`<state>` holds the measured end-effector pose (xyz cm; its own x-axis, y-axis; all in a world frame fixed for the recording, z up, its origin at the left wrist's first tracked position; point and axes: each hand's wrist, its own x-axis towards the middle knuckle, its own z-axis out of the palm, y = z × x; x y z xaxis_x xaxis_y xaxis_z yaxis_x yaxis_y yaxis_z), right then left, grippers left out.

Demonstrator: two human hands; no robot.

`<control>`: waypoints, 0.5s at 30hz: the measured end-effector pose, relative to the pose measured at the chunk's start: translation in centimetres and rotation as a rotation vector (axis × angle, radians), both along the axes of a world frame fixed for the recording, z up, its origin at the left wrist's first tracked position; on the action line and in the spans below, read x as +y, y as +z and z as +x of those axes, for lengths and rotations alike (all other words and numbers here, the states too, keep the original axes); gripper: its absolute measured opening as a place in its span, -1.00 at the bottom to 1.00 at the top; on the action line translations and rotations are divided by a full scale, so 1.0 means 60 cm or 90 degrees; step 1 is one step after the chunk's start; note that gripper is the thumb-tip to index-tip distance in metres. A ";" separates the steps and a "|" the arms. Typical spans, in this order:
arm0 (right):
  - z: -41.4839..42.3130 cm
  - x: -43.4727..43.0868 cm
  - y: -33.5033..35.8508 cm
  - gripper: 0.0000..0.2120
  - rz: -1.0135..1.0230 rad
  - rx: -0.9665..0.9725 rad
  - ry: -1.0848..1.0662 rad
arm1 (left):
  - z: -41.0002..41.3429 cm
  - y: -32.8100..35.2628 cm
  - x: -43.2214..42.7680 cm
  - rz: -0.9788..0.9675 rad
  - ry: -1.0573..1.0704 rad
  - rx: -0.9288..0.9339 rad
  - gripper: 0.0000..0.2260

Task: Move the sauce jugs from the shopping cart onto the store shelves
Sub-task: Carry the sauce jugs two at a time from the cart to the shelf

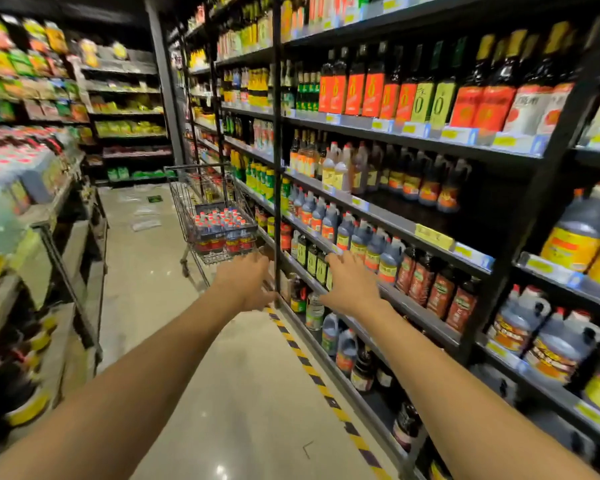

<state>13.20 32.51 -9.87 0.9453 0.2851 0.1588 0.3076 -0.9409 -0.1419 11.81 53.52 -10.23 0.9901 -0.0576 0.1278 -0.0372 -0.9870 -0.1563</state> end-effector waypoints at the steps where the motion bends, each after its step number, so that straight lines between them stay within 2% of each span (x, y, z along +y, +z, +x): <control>1: 0.016 0.024 0.001 -0.36 -0.001 0.001 0.008 | 0.007 -0.002 0.026 -0.002 0.012 0.001 -0.37; 3: 0.050 0.070 0.003 -0.28 -0.007 0.012 0.027 | 0.027 -0.006 0.071 -0.002 0.032 -0.003 -0.40; 7: 0.124 0.151 -0.010 -0.31 -0.028 0.032 0.059 | 0.075 -0.020 0.141 -0.018 0.071 -0.002 -0.40; 9: 0.170 0.190 -0.024 -0.26 -0.032 0.041 0.073 | 0.109 -0.030 0.172 -0.019 0.090 0.014 -0.39; 15: 0.360 0.289 -0.064 -0.24 -0.021 0.082 0.101 | 0.269 -0.048 0.269 0.009 0.131 -0.006 -0.38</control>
